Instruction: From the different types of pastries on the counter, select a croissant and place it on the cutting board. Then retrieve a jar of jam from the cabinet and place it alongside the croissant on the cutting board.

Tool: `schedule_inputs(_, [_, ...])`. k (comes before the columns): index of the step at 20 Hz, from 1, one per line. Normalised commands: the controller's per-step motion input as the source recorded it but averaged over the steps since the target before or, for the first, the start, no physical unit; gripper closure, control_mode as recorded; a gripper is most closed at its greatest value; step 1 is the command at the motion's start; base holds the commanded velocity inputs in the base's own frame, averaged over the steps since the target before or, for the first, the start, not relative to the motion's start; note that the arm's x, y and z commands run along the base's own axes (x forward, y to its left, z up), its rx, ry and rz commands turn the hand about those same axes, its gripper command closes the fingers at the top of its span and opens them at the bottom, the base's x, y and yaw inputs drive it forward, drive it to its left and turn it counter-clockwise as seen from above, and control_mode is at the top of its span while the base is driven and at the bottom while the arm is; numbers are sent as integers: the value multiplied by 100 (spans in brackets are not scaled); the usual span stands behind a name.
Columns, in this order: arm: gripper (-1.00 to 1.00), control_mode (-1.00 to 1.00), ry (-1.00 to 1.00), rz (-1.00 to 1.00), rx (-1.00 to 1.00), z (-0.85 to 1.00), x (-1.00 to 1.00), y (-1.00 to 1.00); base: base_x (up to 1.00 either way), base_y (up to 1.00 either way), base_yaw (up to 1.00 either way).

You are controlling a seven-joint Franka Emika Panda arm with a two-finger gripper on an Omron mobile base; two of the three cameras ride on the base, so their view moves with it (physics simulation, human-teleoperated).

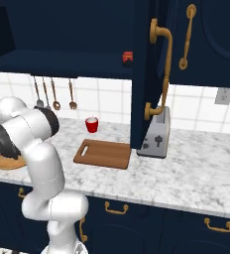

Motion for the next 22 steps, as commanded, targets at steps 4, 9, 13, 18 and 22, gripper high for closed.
schedule_inputs(4, [100, -100, -2, 0, 22, 15, -1, -76, 0, 0, 0])
schedule_inputs(9, [100, -100, -18, 0, 15, 0, -18, -64, 0, 0, 0])
schedule_inputs(13, [100, -100, -12, 0, 9, 6, -1, -62, 0, 0, 0])
schedule_inputs(18, [100, -100, 5, 0, 10, 49, 17, -69, 0, 0, 0])
schedule_inputs(22, [100, -100, 21, 0, 9, 57, 42, -61, 0, 0, 0])
